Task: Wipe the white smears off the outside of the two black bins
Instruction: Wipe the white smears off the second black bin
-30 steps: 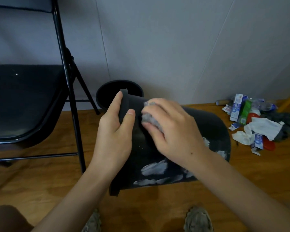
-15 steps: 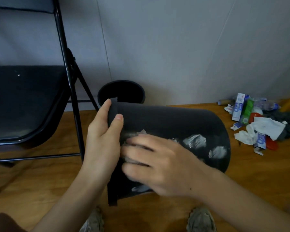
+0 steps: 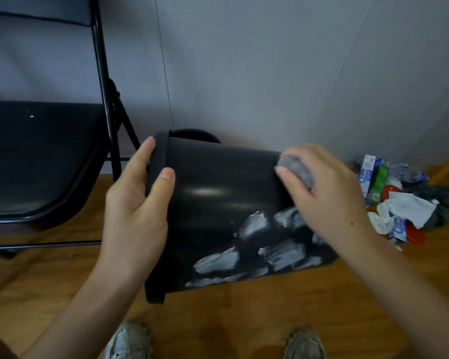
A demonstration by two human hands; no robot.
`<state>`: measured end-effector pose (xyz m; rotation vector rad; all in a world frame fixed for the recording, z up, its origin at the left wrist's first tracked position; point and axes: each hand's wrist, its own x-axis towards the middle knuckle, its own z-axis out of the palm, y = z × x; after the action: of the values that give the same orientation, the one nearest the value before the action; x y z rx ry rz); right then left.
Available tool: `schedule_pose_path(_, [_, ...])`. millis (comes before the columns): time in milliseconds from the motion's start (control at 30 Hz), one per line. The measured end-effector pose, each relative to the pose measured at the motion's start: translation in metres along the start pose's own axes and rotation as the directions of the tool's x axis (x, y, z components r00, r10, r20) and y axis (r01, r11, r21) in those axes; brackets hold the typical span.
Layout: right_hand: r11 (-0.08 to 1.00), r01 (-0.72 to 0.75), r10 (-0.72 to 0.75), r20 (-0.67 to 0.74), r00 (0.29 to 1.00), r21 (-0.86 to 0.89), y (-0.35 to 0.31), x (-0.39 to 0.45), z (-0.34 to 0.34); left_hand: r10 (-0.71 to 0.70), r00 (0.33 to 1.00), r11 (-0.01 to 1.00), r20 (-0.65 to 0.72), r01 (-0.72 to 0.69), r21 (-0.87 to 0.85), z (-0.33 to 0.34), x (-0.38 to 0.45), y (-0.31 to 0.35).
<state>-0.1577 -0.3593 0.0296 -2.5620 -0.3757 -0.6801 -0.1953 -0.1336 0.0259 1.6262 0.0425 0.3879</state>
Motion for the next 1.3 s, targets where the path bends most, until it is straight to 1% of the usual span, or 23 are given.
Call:
schedule_pose_path(100, [0.992,-0.117,0.119,-0.036,0.992,0.038,0.015,0.001,-0.007,0.015,0.999,1.0,-0.036,-0.015,0.013,-0.007,0.004,0.001])
schedule_pose_path(200, [0.98,-0.179,0.183,-0.038,0.982,0.088,0.019,-0.003,-0.009,0.031,0.998,0.999,-0.057,-0.03,0.015,-0.011,0.007,0.003])
schedule_pose_path(333, [0.958,-0.21,0.228,-0.073,0.971,0.196,0.018,-0.005,-0.012,0.064,0.994,0.997,-0.084,-0.059,0.054,-0.014,0.01,0.004])
schedule_pose_path(467, [0.89,-0.284,0.345,-0.122,0.931,0.355,0.016,-0.007,-0.014,0.074,0.985,0.994,-0.155,-0.06,0.094,-0.015,0.016,0.004])
schedule_pose_path(567, [0.841,-0.32,0.407,-0.12,0.905,0.437,0.017,-0.008,-0.012,0.087,0.978,0.988,-0.19,-0.061,0.141,-0.012,0.019,0.004])
schedule_pose_path(700, [0.784,-0.349,0.473,-0.129,0.872,0.513,0.019,-0.005,-0.004,0.121,0.957,0.975,-0.264,-0.065,0.21,-0.004,0.018,0.004])
schedule_pose_path(767, [0.775,-0.355,0.49,-0.142,0.86,0.522,0.021,-0.003,-0.005,0.121,0.946,0.977,-0.299,-0.06,0.204,-0.003,0.021,0.004])
schedule_pose_path(800, [0.772,-0.362,0.498,-0.142,0.856,0.523,0.023,-0.002,-0.006,0.124,0.948,0.978,-0.292,-0.066,0.2,-0.003,0.022,0.005])
schedule_pose_path(867, [0.75,-0.38,0.525,-0.138,0.84,0.541,0.029,-0.002,-0.006,0.122,0.969,0.979,-0.215,-0.082,0.187,-0.001,0.021,0.007])
schedule_pose_path(967, [0.701,-0.42,0.579,-0.115,0.808,0.577,0.037,-0.001,-0.007,0.033,0.999,0.995,-0.001,-0.032,0.098,0.002,0.011,0.005])
schedule_pose_path(1067, [0.672,-0.456,0.615,-0.097,0.783,0.584,0.042,0.005,-0.014,-0.048,0.981,0.997,0.189,0.036,0.069,0.001,0.007,-0.001])
schedule_pose_path(1233, [0.691,-0.474,0.608,-0.084,0.789,0.546,0.044,0.007,-0.027,-0.112,0.931,0.993,0.347,0.092,0.072,-0.002,0.013,-0.009])
schedule_pose_path(1300, [0.684,-0.476,0.61,-0.076,0.788,0.552,0.042,0.007,-0.028,-0.111,0.928,0.993,0.357,0.092,0.071,-0.004,0.014,-0.007])
